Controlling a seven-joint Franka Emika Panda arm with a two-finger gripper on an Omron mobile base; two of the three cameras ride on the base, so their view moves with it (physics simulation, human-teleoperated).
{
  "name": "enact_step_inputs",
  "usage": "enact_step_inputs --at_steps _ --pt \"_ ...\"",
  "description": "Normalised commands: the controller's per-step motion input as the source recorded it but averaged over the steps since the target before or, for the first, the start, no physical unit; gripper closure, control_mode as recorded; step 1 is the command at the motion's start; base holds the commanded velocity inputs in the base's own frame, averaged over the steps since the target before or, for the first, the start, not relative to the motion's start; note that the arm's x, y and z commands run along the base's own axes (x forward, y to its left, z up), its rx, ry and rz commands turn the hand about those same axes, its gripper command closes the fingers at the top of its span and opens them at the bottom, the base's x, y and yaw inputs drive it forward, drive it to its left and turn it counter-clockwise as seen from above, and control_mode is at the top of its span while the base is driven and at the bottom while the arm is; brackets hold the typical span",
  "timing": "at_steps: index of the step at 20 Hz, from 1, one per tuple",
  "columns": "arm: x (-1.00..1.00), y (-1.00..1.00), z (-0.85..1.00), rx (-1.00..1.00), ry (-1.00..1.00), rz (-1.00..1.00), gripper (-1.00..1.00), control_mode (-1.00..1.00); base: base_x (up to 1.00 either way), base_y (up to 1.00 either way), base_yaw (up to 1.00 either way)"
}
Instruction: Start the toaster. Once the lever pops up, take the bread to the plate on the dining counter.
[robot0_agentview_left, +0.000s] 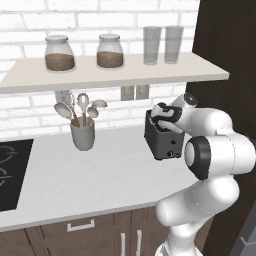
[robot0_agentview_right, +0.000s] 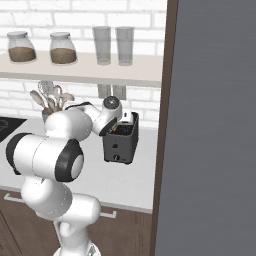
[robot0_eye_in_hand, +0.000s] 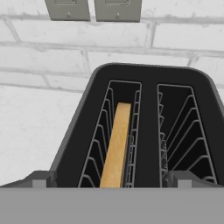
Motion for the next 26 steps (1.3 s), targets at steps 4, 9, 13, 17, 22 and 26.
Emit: enact_step_inputs --at_steps 4,9,13,17,22,26 --pt "0.0 0.0 0.0 0.0 0.0 0.0 -1.0 -1.0 0.0 0.0 0.0" --pt "0.0 0.0 0.0 0.0 0.0 0.0 -1.0 -1.0 0.0 0.0 0.0" --pt "0.0 0.0 0.0 0.0 0.0 0.0 -1.0 -1.0 0.0 0.0 0.0" --pt "0.0 0.0 0.0 0.0 0.0 0.0 -1.0 -1.0 0.0 0.0 0.0" --pt "0.0 0.0 0.0 0.0 0.0 0.0 -1.0 -1.0 0.0 0.0 0.0" --pt "0.0 0.0 0.0 0.0 0.0 0.0 -1.0 -1.0 0.0 0.0 0.0"
